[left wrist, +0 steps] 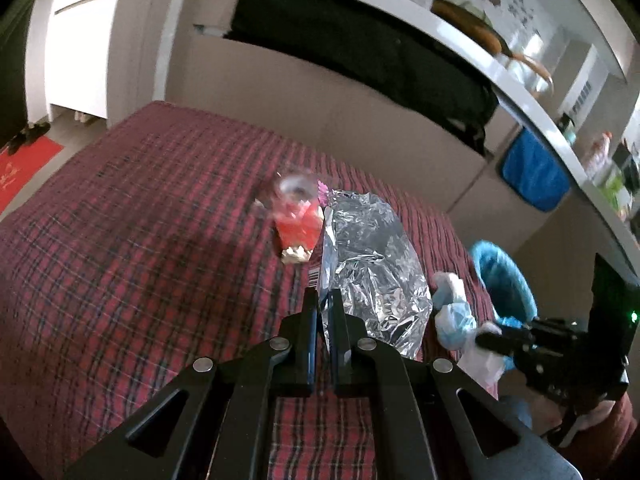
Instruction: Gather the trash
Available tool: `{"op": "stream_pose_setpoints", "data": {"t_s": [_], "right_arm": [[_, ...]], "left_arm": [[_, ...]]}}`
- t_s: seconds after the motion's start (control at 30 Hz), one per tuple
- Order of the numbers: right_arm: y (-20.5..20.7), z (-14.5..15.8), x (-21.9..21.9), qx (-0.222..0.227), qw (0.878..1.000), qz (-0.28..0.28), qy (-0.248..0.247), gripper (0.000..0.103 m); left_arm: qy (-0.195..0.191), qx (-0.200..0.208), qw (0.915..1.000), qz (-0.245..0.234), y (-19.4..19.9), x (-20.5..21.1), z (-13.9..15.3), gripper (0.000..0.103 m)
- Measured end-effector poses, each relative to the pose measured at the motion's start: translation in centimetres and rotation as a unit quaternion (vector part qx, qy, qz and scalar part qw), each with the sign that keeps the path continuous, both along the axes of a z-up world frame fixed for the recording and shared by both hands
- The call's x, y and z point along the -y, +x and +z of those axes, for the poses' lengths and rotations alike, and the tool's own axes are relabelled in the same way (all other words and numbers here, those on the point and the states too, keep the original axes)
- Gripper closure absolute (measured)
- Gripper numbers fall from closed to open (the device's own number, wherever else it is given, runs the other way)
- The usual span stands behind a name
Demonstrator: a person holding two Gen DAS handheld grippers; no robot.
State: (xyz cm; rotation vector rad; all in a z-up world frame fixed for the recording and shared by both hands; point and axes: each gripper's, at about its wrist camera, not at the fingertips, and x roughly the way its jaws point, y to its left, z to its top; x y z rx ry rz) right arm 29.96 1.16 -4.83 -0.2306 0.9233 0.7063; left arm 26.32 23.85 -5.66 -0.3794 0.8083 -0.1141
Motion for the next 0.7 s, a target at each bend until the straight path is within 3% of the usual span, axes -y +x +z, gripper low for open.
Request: {"op": "stream_pose_setpoints", "data": {"t_s": [0.1,0.3,0.37,0.5,0.6,0.7], "right_arm": [[-1.1,-0.3,0.8,-0.014,1.000,0.018,0.012,0.087],[-1.3,2.8,1.8,0.012,0.997,-0.002,0.078,0.055],[-0.2,2.6,2.0,0.009,0.996,-0.024,0.080,0.054],[3.0,-0.5,1.6,-0.040,0.994,-0.078,0.072,0.054],[3.8,-2.5,0.6,-0.051,0.993,-0.094,0.042,0.054],[4.0,-3.9,0.4,-0.061,0.992,-0.102,0.042,0.055]], "left_arm": [[0.010,-0.002,0.9999,-0.002,0.1,0.2,-0.1,0.098],[-0.005,-0.011,0.9997,0.023,0.4,-1.3,-0.9,0.098],[-0.007,-0.015,0.9995,0.026,0.3,-1.6,-1.2,0.098],[-0.002,-0.019,0.9996,0.021,0.0,-1.6,-1.6,0.098],[0.010,-0.017,0.9996,0.018,-0.2,-1.2,-1.4,0.098],[0.027,-0.012,0.9994,0.016,-0.3,-0.5,-1.1,0.098]]}}
